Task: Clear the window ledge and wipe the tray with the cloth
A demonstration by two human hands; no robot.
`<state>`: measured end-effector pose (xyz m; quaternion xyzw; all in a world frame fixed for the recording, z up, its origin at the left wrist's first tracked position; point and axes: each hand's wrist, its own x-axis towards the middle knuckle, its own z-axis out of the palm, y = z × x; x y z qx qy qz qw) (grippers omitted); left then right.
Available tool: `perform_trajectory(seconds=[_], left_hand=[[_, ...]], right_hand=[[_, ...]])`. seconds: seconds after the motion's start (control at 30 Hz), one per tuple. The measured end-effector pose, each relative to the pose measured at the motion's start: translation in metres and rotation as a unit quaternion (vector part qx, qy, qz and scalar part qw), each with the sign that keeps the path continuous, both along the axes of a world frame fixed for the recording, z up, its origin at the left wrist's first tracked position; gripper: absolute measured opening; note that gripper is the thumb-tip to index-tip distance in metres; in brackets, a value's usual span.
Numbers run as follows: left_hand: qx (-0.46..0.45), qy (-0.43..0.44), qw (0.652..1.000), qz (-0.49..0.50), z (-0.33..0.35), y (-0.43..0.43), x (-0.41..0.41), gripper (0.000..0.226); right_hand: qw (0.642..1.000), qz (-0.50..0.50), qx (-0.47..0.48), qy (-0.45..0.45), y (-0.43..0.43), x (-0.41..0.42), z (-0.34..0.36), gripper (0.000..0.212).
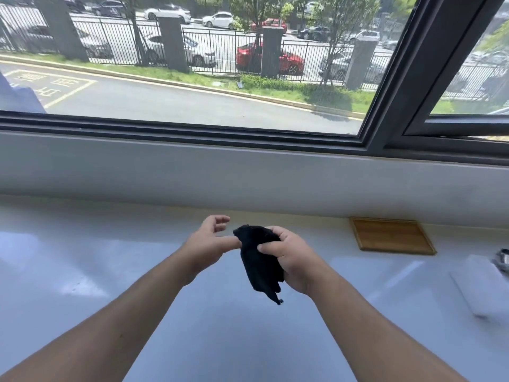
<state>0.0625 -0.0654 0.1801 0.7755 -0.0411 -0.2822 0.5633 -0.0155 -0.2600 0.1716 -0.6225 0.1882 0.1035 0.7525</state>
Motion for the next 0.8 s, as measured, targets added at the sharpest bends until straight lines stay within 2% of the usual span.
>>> perform_trajectory(seconds=[0.07, 0.13, 0.23, 0.33, 0.43, 0.47, 0.53, 0.57, 0.63, 0.73, 0.8], left_hand=[[-0.043, 0.099, 0.991, -0.075, -0.017, 0.003, -0.001, 0.072], [-0.079, 0.149, 0.978, -0.122, -0.036, -0.001, -0.001, 0.056], [-0.102, 0.144, 0.982, -0.066, -0.063, -0.015, -0.006, 0.034], [0.021, 0.083, 0.996, 0.023, -0.104, -0.028, -0.017, 0.038], [0.165, 0.041, 0.985, -0.009, -0.151, -0.033, -0.035, 0.069], [0.223, 0.016, 0.974, -0.046, -0.166, -0.032, -0.04, 0.076], [0.322, -0.059, 0.936, -0.129, -0.192, -0.03, -0.047, 0.072], [0.344, -0.082, 0.921, -0.162, -0.2, -0.029, -0.049, 0.067], [0.349, -0.094, 0.912, -0.194, -0.211, -0.03, -0.049, 0.06], [0.351, -0.119, 0.909, -0.191, -0.206, -0.032, -0.04, 0.06], [0.335, -0.159, 0.916, -0.153, -0.192, -0.033, -0.038, 0.066]], right_hand=[[0.996, 0.032, 0.084, -0.006, -0.007, -0.002, -0.009, 0.037], [0.989, 0.038, 0.142, -0.005, -0.014, -0.005, -0.019, 0.036], [0.989, -0.04, 0.138, 0.026, -0.022, -0.007, -0.049, 0.032], [0.99, -0.097, 0.021, 0.098, -0.024, -0.011, -0.093, 0.037], [0.977, -0.073, -0.124, 0.159, -0.015, -0.022, -0.139, 0.066], [0.962, -0.054, -0.209, 0.165, -0.012, -0.027, -0.154, 0.072], [0.902, 0.023, -0.408, 0.14, -0.006, -0.039, -0.182, 0.074], [0.873, 0.069, -0.469, 0.114, -0.003, -0.044, -0.193, 0.07], [0.846, 0.138, -0.506, 0.099, -0.001, -0.048, -0.206, 0.06], [0.814, 0.167, -0.548, 0.098, -0.004, -0.042, -0.203, 0.061], [0.813, 0.151, -0.559, 0.066, -0.004, -0.035, -0.184, 0.068]])
